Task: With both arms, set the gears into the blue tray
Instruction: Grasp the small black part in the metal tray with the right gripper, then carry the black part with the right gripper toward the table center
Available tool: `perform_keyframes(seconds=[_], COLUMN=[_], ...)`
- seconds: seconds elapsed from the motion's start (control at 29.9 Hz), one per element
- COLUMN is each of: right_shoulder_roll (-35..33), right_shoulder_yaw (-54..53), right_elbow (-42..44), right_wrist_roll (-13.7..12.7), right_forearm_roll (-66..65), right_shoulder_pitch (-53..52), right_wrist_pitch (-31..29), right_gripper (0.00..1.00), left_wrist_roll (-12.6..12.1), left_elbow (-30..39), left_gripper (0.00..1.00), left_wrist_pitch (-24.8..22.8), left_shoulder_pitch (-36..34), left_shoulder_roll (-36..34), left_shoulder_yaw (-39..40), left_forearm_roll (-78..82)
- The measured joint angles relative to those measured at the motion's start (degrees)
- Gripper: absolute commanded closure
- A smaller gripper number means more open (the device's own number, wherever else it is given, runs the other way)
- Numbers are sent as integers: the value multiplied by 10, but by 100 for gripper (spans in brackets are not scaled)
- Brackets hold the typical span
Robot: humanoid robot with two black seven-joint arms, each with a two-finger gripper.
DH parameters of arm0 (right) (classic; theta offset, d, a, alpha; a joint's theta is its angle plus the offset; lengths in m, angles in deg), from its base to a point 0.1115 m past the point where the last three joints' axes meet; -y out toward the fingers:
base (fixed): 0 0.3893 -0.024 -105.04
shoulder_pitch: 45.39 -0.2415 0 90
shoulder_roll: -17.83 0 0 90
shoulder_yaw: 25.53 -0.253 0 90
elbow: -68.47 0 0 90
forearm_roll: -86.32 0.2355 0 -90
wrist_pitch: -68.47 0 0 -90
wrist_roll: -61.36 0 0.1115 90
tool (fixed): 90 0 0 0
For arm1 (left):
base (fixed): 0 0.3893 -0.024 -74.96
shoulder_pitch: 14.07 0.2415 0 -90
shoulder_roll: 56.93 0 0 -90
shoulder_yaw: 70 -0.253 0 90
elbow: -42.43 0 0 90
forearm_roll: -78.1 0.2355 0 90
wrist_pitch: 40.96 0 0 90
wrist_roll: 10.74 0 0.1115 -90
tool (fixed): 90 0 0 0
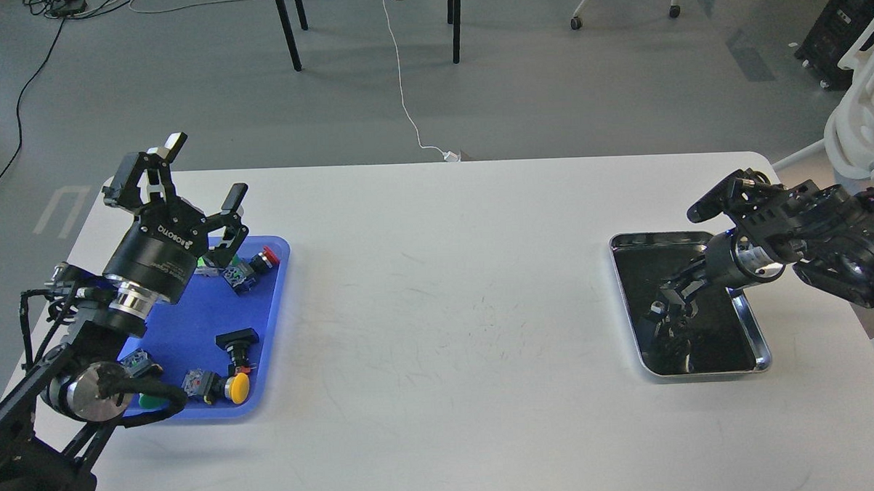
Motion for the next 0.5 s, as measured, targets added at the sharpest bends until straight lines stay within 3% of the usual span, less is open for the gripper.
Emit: perform_keyframes(seconds=[0.3,0.5], right_shoulder_roll=[-4,-29], right_shoulder_yaw=[-4,-4], right_elbow=[-16,-82], right_wrist_roll=[1,0], right_forearm_roll=[2,2], right_shoulder_pitch=[-23,-102], right_wrist_pitch=[-1,-1], right_gripper=[84,84], left_wrist_roll=[0,0], left_elbow=[0,0], left_gripper=[2,2], left_wrist_pitch=[0,0], left_shoulder_pitch=[0,0], left_shoulder_roll=[0,-1], left_shoulder_yaw=[0,1], left_forearm_roll=[0,0])
